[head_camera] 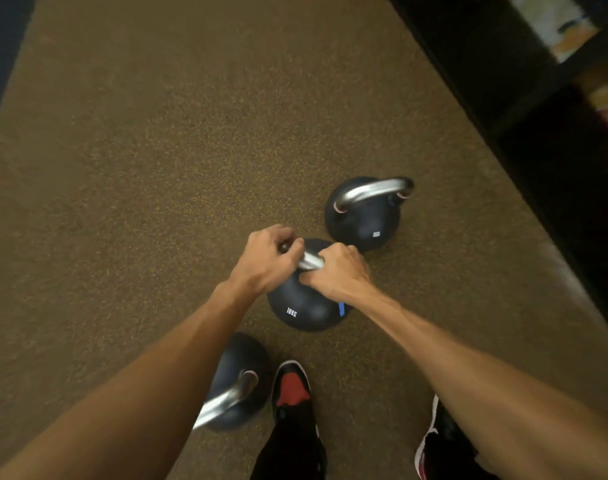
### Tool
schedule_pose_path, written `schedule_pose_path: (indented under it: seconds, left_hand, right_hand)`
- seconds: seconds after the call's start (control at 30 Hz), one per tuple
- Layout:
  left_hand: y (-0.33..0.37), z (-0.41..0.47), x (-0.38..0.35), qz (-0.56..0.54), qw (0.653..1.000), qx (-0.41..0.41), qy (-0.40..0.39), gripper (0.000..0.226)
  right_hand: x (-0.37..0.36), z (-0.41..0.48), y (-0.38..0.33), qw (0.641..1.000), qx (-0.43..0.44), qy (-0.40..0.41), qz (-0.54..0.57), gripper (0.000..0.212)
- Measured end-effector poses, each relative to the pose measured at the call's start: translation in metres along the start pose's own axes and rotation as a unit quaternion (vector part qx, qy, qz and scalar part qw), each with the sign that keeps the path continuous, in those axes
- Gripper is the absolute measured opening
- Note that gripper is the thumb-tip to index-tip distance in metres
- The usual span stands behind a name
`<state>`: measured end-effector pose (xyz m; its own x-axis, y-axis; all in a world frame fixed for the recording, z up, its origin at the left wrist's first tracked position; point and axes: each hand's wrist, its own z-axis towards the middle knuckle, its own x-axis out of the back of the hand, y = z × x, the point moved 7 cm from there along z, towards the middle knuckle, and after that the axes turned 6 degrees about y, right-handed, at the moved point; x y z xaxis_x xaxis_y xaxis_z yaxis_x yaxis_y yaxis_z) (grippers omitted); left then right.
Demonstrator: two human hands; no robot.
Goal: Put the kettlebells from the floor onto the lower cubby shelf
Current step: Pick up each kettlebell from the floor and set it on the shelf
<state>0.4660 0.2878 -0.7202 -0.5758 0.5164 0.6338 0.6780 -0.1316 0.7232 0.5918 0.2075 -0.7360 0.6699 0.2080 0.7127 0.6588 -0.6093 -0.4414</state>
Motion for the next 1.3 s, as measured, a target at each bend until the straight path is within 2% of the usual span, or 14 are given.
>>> schedule_pose_path:
  seconds: [0.13, 0.27, 0.33, 0.47, 0.63, 0.77, 0.83, 0.97, 1.13, 1.3]
  left_hand:
    - [0.081, -0.005, -0.042, 0.008, 0.997, -0.049, -0.063, 0.037]
    - [0.168, -0.009, -0.084, 0.062, 0.984, -0.133, -0.102, 0.042]
    - [0.215, -0.012, -0.108, 0.084, 0.975, -0.162, -0.124, 0.045]
    - [0.315, -0.014, -0.155, 0.116, 0.964, -0.209, -0.114, 0.047]
    - [0.428, -0.012, -0.205, 0.143, 0.952, -0.251, -0.097, 0.048]
    - [0.525, -0.016, -0.252, 0.153, 0.935, -0.301, -0.105, 0.047]
    - [0.568, -0.014, -0.271, 0.149, 0.927, -0.330, -0.100, 0.049]
    - [0.652, -0.004, -0.314, 0.117, 0.917, -0.367, -0.100, 0.054]
    - [0.730, 0.018, -0.354, 0.117, 0.895, -0.422, -0.089, 0.056]
    - [0.775, 0.050, -0.384, 0.090, 0.862, -0.491, -0.084, 0.054]
  right_hand:
    - [0.054, -0.035, 0.052, 0.998, -0.033, 0.030, 0.032, 0.043]
    - [0.113, -0.067, 0.103, 0.995, -0.036, 0.073, 0.061, 0.057]
    - [0.146, -0.084, 0.131, 0.993, -0.036, 0.087, 0.073, 0.055]
    - [0.228, -0.112, 0.193, 0.989, -0.034, 0.119, 0.078, 0.044]
    - [0.323, -0.141, 0.259, 0.984, -0.037, 0.154, 0.083, 0.044]
    - [0.402, -0.172, 0.324, 0.976, -0.066, 0.191, 0.087, 0.024]
    - [0.436, -0.185, 0.348, 0.971, -0.082, 0.201, 0.099, 0.029]
    - [0.501, -0.198, 0.403, 0.953, -0.110, 0.254, 0.125, 0.060]
    - [0.563, -0.196, 0.454, 0.918, -0.140, 0.346, 0.133, 0.051]
    - [0.599, -0.179, 0.489, 0.883, -0.190, 0.410, 0.124, 0.032]
